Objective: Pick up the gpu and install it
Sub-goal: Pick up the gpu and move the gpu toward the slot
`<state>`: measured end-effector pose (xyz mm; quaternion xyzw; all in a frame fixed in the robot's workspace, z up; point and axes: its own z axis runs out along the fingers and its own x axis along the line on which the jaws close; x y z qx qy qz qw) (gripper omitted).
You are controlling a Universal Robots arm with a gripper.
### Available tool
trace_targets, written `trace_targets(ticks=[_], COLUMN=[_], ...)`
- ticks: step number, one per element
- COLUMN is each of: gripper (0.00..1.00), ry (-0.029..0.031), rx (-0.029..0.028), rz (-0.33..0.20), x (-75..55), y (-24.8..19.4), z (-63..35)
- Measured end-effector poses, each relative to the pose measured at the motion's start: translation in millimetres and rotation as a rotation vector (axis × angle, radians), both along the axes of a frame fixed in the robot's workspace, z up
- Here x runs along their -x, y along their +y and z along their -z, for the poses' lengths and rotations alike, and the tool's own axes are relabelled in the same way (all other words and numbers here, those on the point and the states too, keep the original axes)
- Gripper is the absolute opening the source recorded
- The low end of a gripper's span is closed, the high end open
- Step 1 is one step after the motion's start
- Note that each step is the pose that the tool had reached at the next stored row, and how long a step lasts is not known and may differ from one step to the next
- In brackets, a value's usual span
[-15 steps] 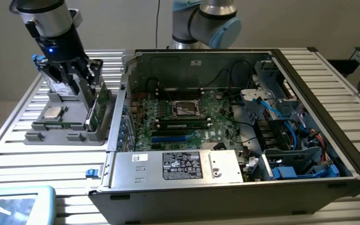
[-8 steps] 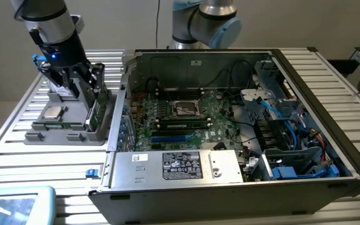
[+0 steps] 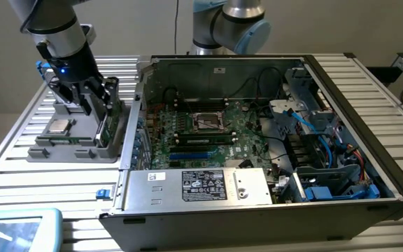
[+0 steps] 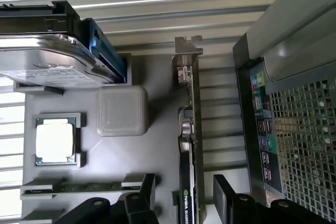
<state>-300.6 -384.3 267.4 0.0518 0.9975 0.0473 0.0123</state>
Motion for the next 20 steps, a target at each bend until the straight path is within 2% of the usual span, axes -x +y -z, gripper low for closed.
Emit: trace_targets(ticks=[4,8,13,20], gripper=[0.56,0.56,0.56,0.56], ry=[-0.0009,-0.0009,-0.0033,-0.0101], rx=[-0.0001,-0.0006,-0.0123,-0.0133], rz=[-0.001,-0.002,-0.004,-0.006], x=[0.0,0.0,0.0,0.0], y=[-0.4,-0.8,-0.8,-0.2], z=[7.2,9.3,15.5,27.2])
